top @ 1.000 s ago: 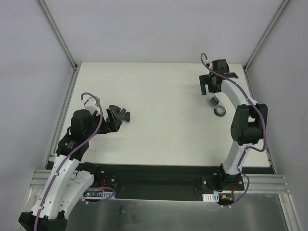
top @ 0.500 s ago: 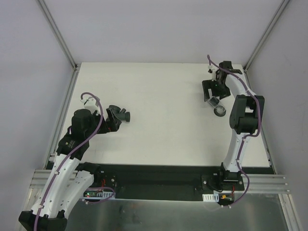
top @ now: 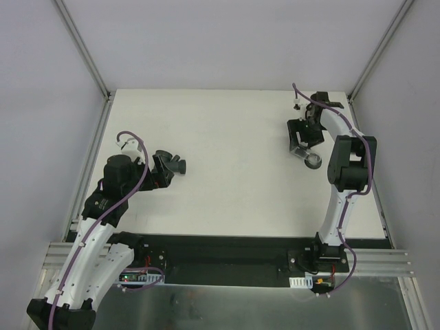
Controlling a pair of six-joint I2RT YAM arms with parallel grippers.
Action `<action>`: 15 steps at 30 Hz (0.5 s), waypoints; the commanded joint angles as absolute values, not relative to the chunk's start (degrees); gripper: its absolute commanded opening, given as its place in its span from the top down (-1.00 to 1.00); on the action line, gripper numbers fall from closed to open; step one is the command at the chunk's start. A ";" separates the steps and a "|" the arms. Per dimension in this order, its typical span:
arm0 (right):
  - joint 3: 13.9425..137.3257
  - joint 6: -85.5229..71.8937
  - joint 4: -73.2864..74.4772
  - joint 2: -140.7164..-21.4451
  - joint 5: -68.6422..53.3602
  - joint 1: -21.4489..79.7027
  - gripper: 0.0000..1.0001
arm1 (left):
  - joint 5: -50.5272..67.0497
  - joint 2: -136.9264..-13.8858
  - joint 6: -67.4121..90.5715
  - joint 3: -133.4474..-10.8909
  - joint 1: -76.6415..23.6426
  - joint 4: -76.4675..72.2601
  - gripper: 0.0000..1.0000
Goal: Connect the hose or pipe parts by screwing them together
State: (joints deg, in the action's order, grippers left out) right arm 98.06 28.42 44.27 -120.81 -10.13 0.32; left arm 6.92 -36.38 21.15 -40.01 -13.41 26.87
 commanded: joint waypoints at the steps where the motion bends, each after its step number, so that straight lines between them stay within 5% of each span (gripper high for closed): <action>1: 98.97 30.59 47.72 -117.77 -5.82 1.05 -0.54 | 7.03 -36.47 20.30 -40.52 -13.01 26.72 -0.94; 15: 98.97 27.17 49.83 -116.37 -8.78 2.19 0.01 | 7.29 -36.83 20.21 -40.69 -13.01 26.72 -0.95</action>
State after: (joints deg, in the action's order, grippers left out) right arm 98.08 29.39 47.24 -120.49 -5.37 1.17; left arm 6.96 -36.64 21.15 -40.01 -13.41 26.87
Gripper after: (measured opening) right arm 0.587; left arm 0.973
